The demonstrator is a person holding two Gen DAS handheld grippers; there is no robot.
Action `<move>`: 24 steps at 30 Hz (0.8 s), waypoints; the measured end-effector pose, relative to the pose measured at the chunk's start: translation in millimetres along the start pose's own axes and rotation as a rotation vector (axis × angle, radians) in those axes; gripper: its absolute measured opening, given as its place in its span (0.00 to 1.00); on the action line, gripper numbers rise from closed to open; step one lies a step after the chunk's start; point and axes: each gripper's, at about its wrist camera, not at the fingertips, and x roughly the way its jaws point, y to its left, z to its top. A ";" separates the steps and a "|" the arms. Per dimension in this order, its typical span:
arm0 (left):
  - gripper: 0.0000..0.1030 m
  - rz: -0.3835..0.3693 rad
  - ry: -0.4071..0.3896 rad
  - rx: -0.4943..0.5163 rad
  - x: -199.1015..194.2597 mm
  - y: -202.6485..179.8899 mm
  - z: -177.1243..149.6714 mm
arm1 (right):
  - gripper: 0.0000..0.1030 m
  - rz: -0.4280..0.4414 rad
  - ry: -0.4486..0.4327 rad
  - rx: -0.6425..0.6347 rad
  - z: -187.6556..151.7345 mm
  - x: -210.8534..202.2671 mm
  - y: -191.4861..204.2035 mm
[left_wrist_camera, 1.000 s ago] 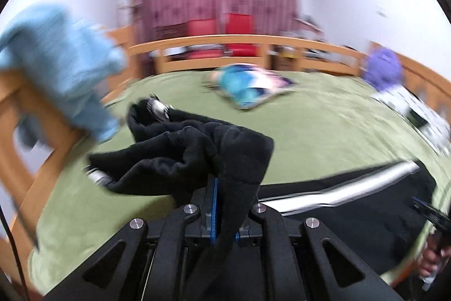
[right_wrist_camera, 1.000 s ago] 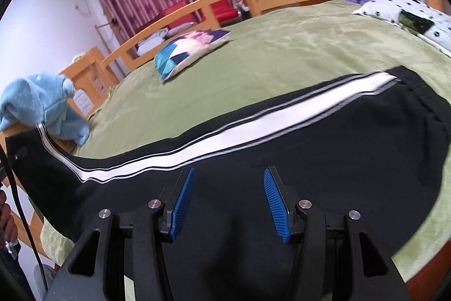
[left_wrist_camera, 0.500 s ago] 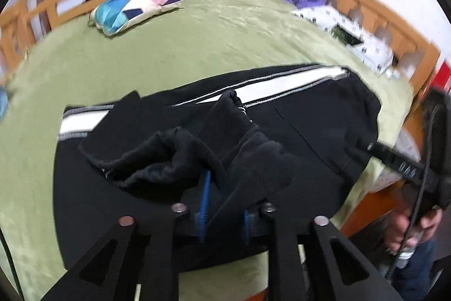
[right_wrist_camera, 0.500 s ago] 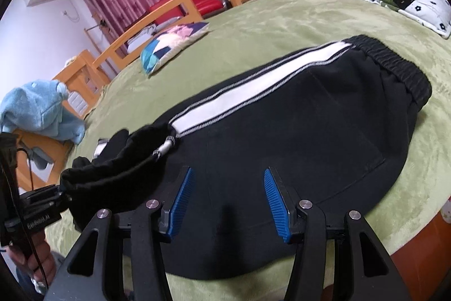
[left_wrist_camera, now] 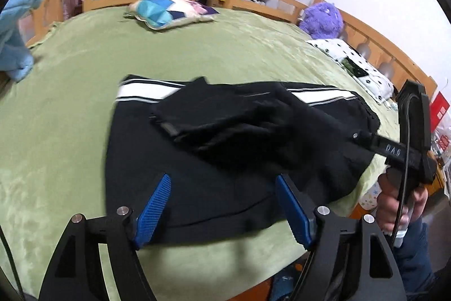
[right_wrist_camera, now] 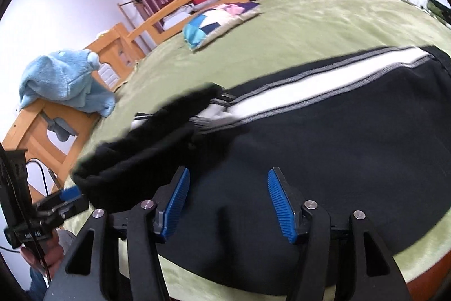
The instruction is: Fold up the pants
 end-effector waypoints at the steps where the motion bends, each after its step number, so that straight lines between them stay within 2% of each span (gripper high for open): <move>1: 0.81 0.005 -0.010 -0.005 -5.4 8.1 -2.8 | 0.60 0.016 -0.004 -0.004 0.9 2.2 5.3; 7: 0.83 0.047 -0.032 -0.067 -17.4 50.9 -4.5 | 0.69 0.047 0.043 0.002 3.5 25.2 20.5; 9: 0.83 0.058 -0.029 -0.100 -17.2 63.5 -0.1 | 0.70 -0.007 0.080 0.014 3.8 40.5 21.7; 10: 0.83 0.063 -0.025 -0.120 -17.0 71.0 3.3 | 0.70 -0.083 0.102 0.018 3.2 52.1 20.7; 12: 0.83 0.054 -0.032 -0.137 -18.0 81.1 8.3 | 0.70 -0.155 0.132 0.018 4.2 69.3 19.2; 14: 0.83 0.058 -0.044 -0.142 -17.8 88.0 15.3 | 0.70 -0.173 0.154 0.014 6.9 85.0 19.7; 15: 0.83 0.064 -0.049 -0.141 -16.1 89.5 18.6 | 0.64 -0.163 0.152 0.007 9.5 90.3 23.8; 16: 0.83 0.073 -0.050 -0.140 -13.5 91.1 22.4 | 0.48 -0.142 0.159 0.000 11.5 93.9 27.4; 17: 0.83 0.079 -0.050 -0.141 -12.3 92.3 24.0 | 0.39 -0.098 0.184 -0.007 13.5 100.2 32.5; 18: 0.83 0.079 -0.049 -0.142 -10.2 93.7 25.9 | 0.19 -0.090 0.198 -0.015 15.0 104.3 35.7; 19: 0.83 0.069 -0.044 -0.140 -7.8 95.0 28.0 | 0.10 -0.095 0.196 -0.039 17.9 104.8 40.3; 20: 0.83 0.061 -0.038 -0.136 -6.7 96.4 29.6 | 0.09 -0.077 0.164 -0.069 22.2 98.1 45.5; 22: 0.82 0.060 -0.023 -0.120 -6.7 98.8 35.1 | 0.09 -0.051 0.042 -0.100 36.7 69.3 51.8; 24: 0.82 0.080 -0.026 -0.099 -8.6 100.3 42.1 | 0.09 -0.024 -0.069 -0.075 52.7 40.8 49.4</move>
